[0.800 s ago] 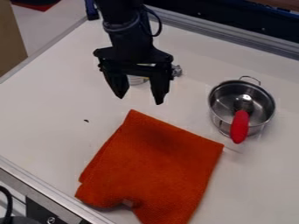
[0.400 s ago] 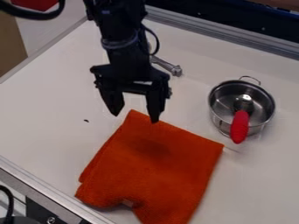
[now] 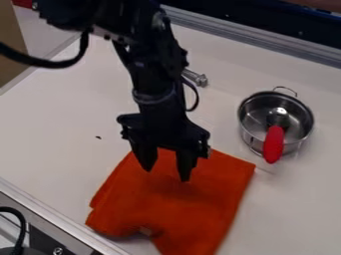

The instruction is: Moved the red cloth below the can.

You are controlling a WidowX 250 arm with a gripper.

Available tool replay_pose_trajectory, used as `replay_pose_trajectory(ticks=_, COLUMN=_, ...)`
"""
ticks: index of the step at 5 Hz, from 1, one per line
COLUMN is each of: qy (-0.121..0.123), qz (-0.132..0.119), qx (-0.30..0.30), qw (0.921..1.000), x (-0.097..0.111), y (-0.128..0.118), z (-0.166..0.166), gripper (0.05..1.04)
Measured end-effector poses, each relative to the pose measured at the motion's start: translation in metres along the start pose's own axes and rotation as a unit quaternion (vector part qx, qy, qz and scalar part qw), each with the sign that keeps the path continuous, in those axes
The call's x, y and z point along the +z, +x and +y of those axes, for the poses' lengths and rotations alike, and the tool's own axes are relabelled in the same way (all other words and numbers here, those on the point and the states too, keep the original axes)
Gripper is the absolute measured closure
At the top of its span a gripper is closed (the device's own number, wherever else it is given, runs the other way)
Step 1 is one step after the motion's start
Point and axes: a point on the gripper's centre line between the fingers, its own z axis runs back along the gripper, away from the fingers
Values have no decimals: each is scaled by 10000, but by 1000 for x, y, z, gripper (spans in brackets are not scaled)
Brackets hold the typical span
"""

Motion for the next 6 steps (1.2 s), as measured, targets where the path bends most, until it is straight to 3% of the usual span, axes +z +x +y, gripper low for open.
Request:
replay_pose_trajectory(ticks=1, qy=174, qz=80, qx=-22, qw=9998, x=-14, y=-5, z=-10, gripper=698)
replay_pose_trajectory(ticks=2, qy=160, qz=126, qx=38, qw=9998, x=-21, y=-7, z=-13, gripper=919)
replay_pose_trajectory(ticks=3, qy=140, qz=227, qx=37, qw=9996, x=-25, y=-8, z=-11, gripper=1029)
replay_pose_trajectory(ticks=5, qy=114, qz=205, qx=127, qw=9996, x=-29, y=5, z=7, gripper=1031)
replay_pose_trajectory(ticks=6, qy=335, qz=64, qx=33, qw=9994, x=-28, y=11, z=29, gripper=1031)
